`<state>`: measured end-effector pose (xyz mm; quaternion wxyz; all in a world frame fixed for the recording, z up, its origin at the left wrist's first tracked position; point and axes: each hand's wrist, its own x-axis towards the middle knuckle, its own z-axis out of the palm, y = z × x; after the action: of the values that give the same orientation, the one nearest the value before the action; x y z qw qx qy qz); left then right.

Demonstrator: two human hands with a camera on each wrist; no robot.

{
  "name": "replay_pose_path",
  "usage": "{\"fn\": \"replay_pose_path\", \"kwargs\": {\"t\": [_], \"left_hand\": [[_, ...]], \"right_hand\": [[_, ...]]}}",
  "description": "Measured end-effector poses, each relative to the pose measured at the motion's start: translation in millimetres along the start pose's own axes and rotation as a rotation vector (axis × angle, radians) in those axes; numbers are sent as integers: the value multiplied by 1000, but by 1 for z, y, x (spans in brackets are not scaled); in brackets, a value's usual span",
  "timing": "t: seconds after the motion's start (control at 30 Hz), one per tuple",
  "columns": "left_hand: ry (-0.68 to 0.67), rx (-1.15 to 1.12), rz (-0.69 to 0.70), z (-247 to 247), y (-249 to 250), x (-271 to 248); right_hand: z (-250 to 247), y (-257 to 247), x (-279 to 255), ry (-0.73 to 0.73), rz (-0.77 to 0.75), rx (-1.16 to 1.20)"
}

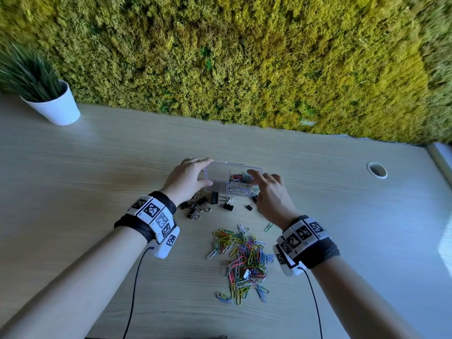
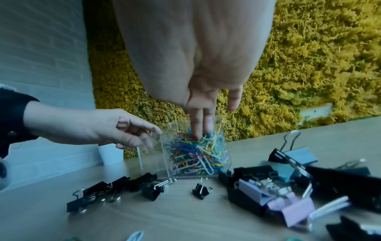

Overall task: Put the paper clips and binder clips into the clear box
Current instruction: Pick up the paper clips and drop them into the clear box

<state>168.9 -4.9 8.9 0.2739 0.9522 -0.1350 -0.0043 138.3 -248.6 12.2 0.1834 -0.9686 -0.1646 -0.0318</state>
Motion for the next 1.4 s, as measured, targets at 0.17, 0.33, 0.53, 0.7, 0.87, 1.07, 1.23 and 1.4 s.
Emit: {"fn": "replay_pose_path", "kwargs": {"t": [0.17, 0.33, 0.53, 0.7, 0.87, 1.07, 1.23, 1.4], "left_hand": [[-6, 38, -2, -3, 5, -3], [168, 127, 114, -3, 15, -26], [-150, 29, 161, 14, 27, -65], [-566, 128, 98, 35, 41, -80], [-575, 275, 220, 39, 62, -96], [-741, 390, 379, 62, 74, -116], [-525, 387, 283, 65, 75, -101], [-405, 376, 185, 45, 56, -90]], "right_hand": [[-7, -4, -8, 167, 2, 138], [-9, 13, -38, 222, 67, 250], [16, 26, -80, -203, 203, 100], [26, 1, -89, -269, 19, 187], [14, 0, -93, -323, -34, 239], [-4, 1, -114, -484, 36, 28], [-8, -10, -134, -565, 59, 25], [6, -18, -142, -545, 38, 61]]}}
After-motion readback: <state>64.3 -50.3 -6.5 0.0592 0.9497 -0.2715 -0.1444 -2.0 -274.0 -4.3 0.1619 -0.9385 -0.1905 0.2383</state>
